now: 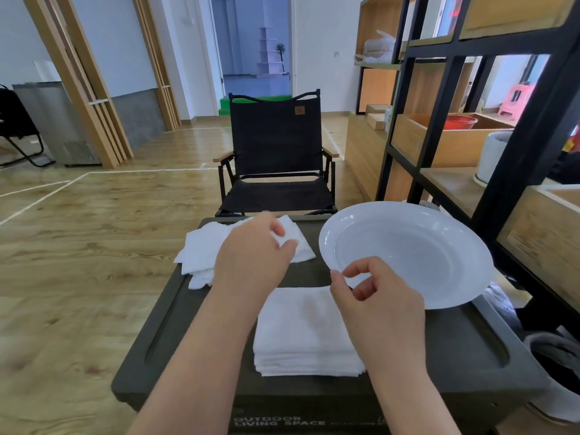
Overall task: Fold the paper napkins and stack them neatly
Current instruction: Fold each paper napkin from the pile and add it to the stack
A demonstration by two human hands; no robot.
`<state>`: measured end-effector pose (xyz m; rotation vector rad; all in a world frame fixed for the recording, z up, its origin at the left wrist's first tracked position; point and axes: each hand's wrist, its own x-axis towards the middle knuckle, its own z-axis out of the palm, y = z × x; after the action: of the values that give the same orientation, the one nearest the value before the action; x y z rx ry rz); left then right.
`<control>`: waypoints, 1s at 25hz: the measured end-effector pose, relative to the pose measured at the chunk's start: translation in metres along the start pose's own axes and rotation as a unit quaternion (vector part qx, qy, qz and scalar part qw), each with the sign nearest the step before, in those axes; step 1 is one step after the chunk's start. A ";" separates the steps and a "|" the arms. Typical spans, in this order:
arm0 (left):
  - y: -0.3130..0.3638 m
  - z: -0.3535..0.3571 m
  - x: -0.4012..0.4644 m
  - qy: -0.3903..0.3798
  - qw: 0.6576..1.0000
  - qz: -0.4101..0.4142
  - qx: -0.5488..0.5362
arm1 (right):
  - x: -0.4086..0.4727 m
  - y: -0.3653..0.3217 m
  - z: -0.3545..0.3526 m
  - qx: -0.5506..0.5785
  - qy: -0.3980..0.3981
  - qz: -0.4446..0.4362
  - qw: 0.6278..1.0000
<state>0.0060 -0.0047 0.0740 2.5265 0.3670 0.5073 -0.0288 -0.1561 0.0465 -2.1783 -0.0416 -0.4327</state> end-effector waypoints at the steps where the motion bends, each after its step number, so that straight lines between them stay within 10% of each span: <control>1: 0.008 0.013 0.021 -0.016 0.998 0.023 0.055 | 0.002 0.002 0.001 0.013 -0.010 0.006 1.000; 6: 0.013 0.073 0.073 -0.120 0.955 0.060 0.266 | 0.008 0.017 0.000 0.063 -0.017 -0.004 0.998; 19: 0.033 0.070 0.073 -0.198 0.924 -0.016 0.326 | 0.008 0.029 -0.009 0.099 -0.033 -0.022 0.994; 25: 0.020 0.016 0.039 0.102 0.985 0.076 0.120 | 0.007 0.030 -0.011 0.118 -0.042 -0.016 0.992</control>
<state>0.0509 -0.0138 0.0833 2.7564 0.3282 0.8315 -0.0202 -0.1837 0.0313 -1.9633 -0.1659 -0.3349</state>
